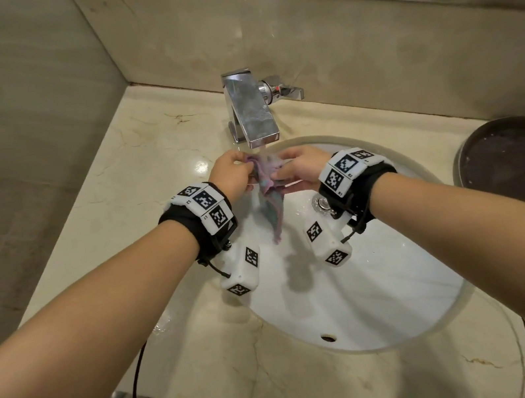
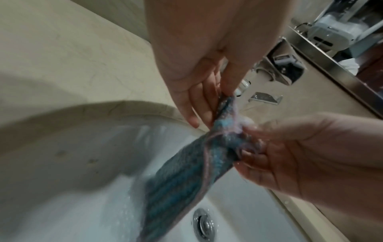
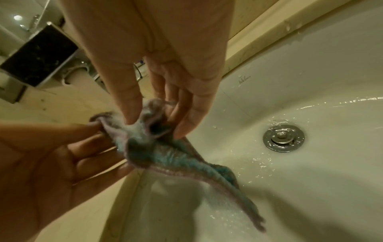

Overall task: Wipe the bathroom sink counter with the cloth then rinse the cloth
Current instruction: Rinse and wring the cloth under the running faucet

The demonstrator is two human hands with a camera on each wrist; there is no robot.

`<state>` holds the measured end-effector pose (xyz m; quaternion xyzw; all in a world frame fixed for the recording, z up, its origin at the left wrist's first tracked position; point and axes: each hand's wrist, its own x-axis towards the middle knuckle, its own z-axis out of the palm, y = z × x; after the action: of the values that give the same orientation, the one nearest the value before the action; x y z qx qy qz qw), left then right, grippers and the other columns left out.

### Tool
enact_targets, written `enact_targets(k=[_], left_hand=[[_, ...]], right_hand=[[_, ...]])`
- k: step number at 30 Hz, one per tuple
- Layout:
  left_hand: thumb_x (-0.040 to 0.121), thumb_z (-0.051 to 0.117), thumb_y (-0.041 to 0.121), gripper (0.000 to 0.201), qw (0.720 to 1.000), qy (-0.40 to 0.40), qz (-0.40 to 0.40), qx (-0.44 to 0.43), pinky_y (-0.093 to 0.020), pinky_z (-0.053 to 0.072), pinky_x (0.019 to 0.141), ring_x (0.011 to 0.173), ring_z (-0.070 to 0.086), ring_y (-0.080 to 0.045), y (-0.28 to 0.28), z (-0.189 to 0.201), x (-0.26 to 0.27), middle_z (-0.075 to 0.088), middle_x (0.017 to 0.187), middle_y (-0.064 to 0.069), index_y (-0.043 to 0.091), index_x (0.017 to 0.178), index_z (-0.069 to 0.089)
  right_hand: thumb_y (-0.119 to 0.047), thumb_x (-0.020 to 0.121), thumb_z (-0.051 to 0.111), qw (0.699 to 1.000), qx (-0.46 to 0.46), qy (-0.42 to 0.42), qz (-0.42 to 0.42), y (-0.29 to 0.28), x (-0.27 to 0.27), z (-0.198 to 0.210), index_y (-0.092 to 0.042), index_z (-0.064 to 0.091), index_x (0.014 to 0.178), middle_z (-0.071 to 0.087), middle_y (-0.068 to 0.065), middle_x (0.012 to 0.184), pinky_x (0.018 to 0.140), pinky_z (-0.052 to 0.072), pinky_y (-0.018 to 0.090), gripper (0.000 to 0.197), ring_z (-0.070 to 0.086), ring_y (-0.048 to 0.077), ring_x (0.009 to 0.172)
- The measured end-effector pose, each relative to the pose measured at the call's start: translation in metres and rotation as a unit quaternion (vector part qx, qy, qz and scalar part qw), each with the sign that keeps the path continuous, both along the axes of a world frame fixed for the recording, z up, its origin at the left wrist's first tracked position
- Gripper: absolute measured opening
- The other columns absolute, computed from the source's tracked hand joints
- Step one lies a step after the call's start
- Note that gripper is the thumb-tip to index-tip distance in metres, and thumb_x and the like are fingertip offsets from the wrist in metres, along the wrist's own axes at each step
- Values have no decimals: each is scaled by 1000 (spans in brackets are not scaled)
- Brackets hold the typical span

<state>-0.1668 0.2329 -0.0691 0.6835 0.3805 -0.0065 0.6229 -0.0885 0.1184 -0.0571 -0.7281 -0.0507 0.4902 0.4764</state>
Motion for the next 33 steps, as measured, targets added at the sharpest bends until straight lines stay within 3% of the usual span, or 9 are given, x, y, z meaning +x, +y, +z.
enact_targets(k=[5,8,12,18,23,26,28,31,33], left_hand=[[96,37,4,30,998,-1,58,-35,-33,50,62,59,50,-16,2,0,-1,51,73,-6,22,72,41],[97,36,5,30,996,-1,67,-67,-26,47,49,50,49,-12,4,2,-3,47,69,-2,22,73,41],[90,45,3,26,996,26,25,-82,-24,47,52,57,48,-12,5,6,-6,47,72,-1,23,74,43],[84,53,-8,35,998,48,0,-30,-13,45,35,57,51,-12,4,0,-11,48,73,-3,23,73,41],[87,36,-13,29,997,40,-10,-59,-13,47,36,54,57,-15,1,4,-7,53,78,-9,11,83,51],[86,36,-13,34,997,28,-1,-66,-16,50,42,46,58,-10,-1,6,-4,56,73,-7,2,106,59],[87,39,-11,36,996,25,8,-89,-21,52,50,57,58,-16,-2,8,-1,57,78,-8,-3,119,54],[93,50,9,25,990,25,18,-140,-23,55,53,67,59,-17,-5,11,1,60,87,-9,2,116,54],[93,53,17,24,989,22,-3,-147,-23,52,59,69,59,-15,-7,12,1,62,86,-6,6,113,55]], right_hand=[[-3,89,57,995,-64,-79,-23,-2,6,-7,-9,61,115,58,8,95,59,43,18,27,50,7,65],[-13,89,57,989,-94,-110,-31,-2,10,-5,-19,59,76,57,6,95,76,49,29,15,53,11,72],[-8,87,56,988,-60,-104,-94,1,13,-7,-21,55,63,56,1,75,97,47,39,28,55,20,84],[-6,89,53,977,-26,-108,-182,0,15,-4,-20,60,68,60,5,76,92,50,40,26,57,23,87],[-1,96,43,985,42,-11,-169,4,5,6,5,55,122,53,7,74,76,50,38,30,54,19,70],[-3,97,39,990,66,37,-118,5,-6,10,-3,58,97,52,8,75,66,46,31,19,53,19,69],[-6,98,36,987,77,81,-112,4,-9,11,-9,54,83,54,8,78,69,48,32,24,54,20,70],[-1,98,31,981,114,108,-117,2,-10,12,-2,54,100,56,13,86,74,52,35,23,57,25,75],[6,97,33,977,128,100,-137,-1,-12,13,1,46,118,57,16,94,64,58,32,25,59,26,76]])
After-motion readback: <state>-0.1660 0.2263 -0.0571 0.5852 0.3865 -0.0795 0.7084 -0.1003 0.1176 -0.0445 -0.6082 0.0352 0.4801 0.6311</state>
